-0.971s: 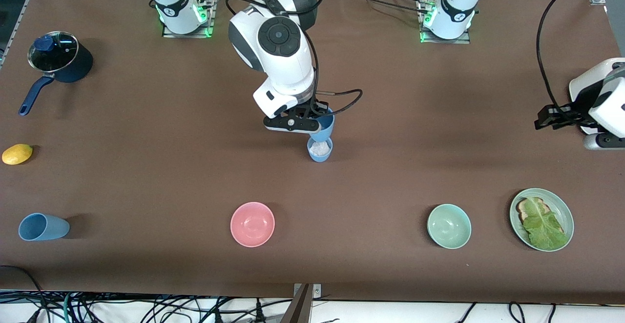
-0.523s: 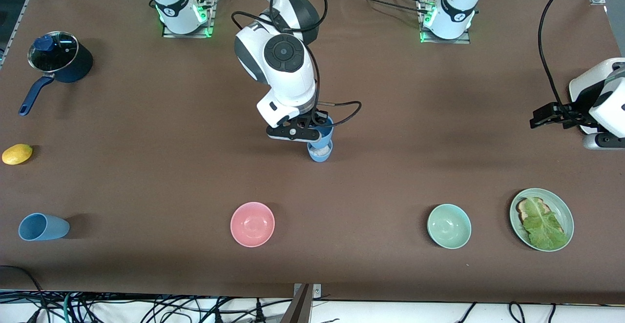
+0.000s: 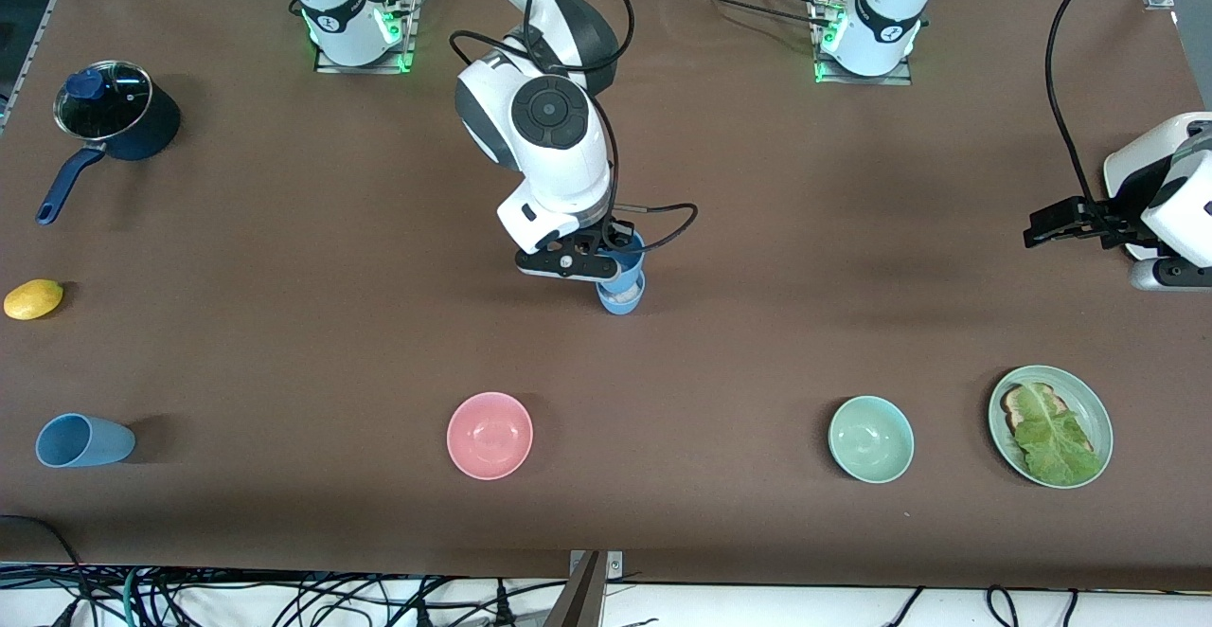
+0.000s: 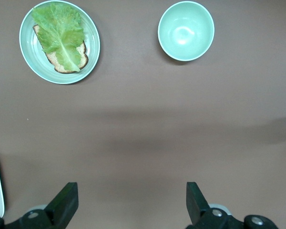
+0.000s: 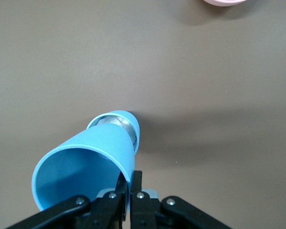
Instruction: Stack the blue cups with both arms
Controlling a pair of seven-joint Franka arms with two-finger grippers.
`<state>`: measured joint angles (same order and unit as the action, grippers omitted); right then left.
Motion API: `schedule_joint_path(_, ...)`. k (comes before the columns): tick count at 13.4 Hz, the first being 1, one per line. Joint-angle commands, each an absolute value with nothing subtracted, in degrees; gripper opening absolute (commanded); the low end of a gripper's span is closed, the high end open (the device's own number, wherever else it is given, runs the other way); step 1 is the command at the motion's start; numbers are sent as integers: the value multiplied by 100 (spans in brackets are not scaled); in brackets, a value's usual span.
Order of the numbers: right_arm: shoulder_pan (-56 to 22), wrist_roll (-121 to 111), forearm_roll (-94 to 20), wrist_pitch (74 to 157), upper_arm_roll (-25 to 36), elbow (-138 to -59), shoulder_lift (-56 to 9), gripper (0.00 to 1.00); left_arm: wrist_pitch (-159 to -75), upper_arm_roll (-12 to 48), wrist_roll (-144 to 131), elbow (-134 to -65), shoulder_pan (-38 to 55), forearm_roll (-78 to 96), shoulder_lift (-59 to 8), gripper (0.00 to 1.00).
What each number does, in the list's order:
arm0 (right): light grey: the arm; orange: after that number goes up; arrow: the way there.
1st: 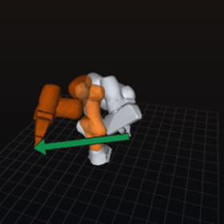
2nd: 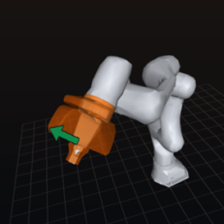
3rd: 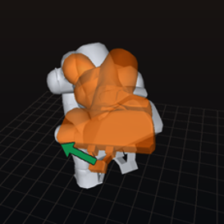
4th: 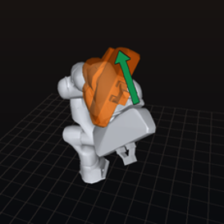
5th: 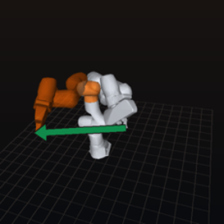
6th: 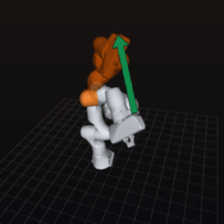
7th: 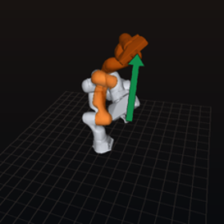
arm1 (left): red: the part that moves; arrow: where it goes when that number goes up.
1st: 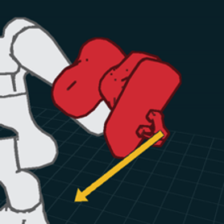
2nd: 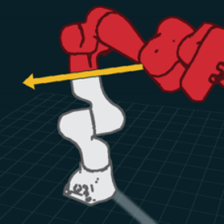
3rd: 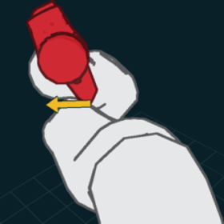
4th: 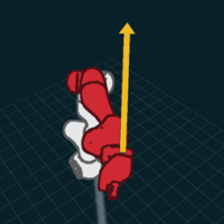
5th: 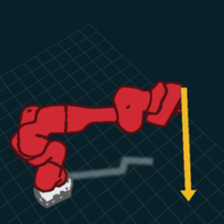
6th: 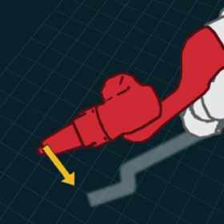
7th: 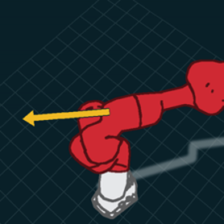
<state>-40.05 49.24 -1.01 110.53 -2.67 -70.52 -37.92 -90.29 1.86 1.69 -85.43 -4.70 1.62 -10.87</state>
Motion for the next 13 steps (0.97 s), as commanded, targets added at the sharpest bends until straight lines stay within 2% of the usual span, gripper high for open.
schedule_joint_path(1, -4034, 4957, 9, 11214, -272, -7198, -3753, 0, -8974, -60, 387, -8490, -414, 237, -1064, 100)
schedule_joint_path(10, -4043, 4983, 9, 11478, -272, -7216, -3814, 0, -8956, -351, 493, -8604, 61, 237, -800, 100)
schedule_joint_path(13, -4017, 4957, 9, 11505, -272, -7277, -3814, 2, -9148, -352, 475, -8972, 70, 237, -502, 100)
